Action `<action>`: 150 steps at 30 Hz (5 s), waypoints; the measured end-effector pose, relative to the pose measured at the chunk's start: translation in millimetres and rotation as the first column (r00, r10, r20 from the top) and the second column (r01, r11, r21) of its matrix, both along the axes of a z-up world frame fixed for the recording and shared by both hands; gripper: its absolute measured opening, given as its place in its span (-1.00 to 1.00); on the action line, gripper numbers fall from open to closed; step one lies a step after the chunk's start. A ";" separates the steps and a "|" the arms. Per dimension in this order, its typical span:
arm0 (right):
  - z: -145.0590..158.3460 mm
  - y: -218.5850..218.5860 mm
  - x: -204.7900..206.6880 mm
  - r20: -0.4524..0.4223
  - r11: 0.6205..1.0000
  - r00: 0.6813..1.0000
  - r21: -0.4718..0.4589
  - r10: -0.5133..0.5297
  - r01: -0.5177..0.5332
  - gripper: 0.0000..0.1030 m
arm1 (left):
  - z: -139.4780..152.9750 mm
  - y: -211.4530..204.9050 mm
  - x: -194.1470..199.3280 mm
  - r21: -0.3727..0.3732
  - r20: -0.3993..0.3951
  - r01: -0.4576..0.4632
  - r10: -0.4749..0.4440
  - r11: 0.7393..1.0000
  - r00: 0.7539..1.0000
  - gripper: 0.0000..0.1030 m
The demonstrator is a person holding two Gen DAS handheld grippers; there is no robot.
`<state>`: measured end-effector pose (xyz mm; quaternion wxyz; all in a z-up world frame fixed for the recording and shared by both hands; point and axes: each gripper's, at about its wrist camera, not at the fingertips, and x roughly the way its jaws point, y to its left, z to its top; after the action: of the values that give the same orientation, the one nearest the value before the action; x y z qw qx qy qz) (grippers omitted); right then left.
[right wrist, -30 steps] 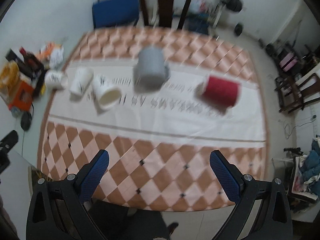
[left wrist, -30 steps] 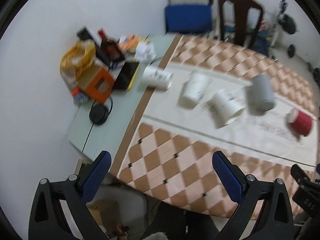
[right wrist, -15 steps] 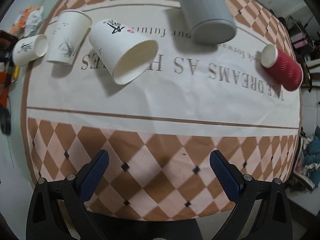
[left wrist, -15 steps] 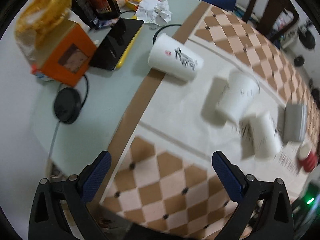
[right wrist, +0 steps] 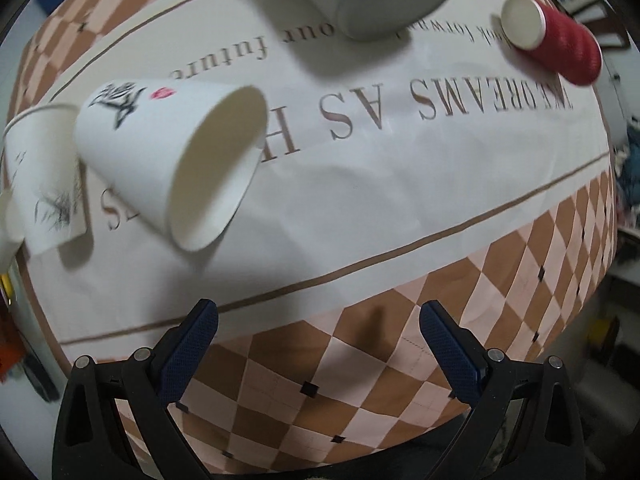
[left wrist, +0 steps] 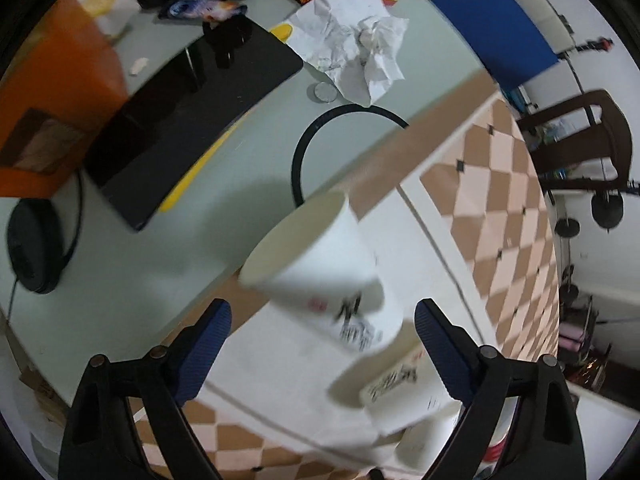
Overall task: Flip cup upside down
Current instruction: 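Reach the left gripper to the white calligraphy cup lying on its side and grasp it, then lift the white cup upright with the left gripper toward the right gripper, then grasp the white cup with the right gripper while the left gripper releases it, then rotate the white cup opening-down with the right gripper and lower it to the cloth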
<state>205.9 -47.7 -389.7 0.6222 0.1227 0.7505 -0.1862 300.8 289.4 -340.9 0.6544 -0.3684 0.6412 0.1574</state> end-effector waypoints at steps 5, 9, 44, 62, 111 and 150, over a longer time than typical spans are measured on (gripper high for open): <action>-3.6 5.7 11.3 -0.017 1.000 1.000 -0.016 -0.004 0.003 0.98 | -20.8 3.4 17.2 0.030 -0.023 0.004 -0.003 1.000 1.000 0.36; -1.2 6.4 20.1 -0.020 1.000 1.000 -0.022 -0.001 0.000 0.97 | -14.5 -1.5 26.9 0.127 -0.001 0.112 -0.112 0.986 0.994 0.31; 118.4 -98.1 -21.7 0.054 0.983 0.982 -0.006 0.183 -0.183 0.97 | 43.8 -349.7 -157.8 0.243 -0.088 0.836 -0.847 0.493 0.525 0.28; 103.8 -145.3 -47.1 0.012 0.997 0.998 -0.050 0.065 -0.064 0.97 | -40.2 -419.1 -165.3 -0.002 -0.117 0.879 -0.873 0.476 0.473 0.43; 56.2 4.5 -227.5 -0.531 -0.999 -0.846 -0.026 0.051 -0.044 0.18 | -50.4 -192.2 -266.8 0.305 -0.188 0.542 -0.509 0.783 0.840 1.00; 72.7 -140.3 7.4 -0.257 0.782 0.740 0.260 0.622 -0.567 0.46 | -10.8 -247.3 -194.7 0.356 -0.138 0.630 -0.628 0.690 0.766 0.99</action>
<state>213.3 -188.0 -317.0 0.5021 -0.1057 0.8556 0.0676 106.2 42.1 -351.7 0.7256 0.0084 0.6865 0.0464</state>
